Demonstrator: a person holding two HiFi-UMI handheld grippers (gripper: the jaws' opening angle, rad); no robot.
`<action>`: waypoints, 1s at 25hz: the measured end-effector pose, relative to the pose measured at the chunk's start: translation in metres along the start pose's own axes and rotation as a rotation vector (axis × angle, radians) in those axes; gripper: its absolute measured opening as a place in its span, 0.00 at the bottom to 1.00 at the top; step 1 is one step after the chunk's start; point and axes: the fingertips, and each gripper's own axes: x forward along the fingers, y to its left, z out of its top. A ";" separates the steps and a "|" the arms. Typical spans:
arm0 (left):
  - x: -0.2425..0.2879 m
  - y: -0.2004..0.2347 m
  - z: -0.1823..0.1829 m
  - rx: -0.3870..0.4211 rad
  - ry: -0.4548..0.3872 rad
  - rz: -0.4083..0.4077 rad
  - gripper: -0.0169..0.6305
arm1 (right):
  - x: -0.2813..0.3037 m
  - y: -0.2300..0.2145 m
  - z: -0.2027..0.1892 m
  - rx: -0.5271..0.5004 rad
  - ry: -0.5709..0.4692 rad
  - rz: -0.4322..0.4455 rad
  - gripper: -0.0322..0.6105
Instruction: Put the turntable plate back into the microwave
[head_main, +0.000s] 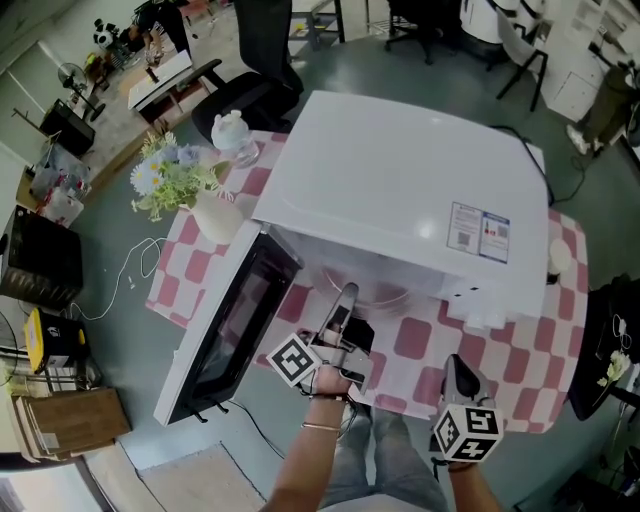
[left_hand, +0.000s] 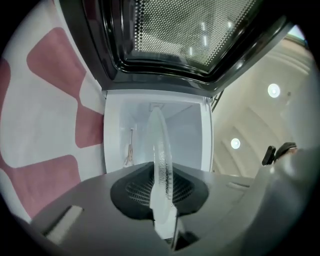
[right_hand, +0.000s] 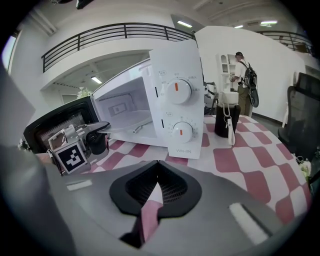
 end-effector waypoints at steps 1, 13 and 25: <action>0.003 0.000 0.001 -0.005 -0.003 -0.002 0.09 | 0.001 0.000 -0.001 0.002 0.004 0.001 0.06; 0.031 0.005 0.003 -0.036 -0.009 -0.007 0.09 | 0.009 -0.004 -0.001 0.020 0.019 0.009 0.06; 0.052 0.015 0.004 -0.039 -0.002 0.008 0.09 | 0.019 -0.012 -0.004 0.032 0.036 -0.007 0.07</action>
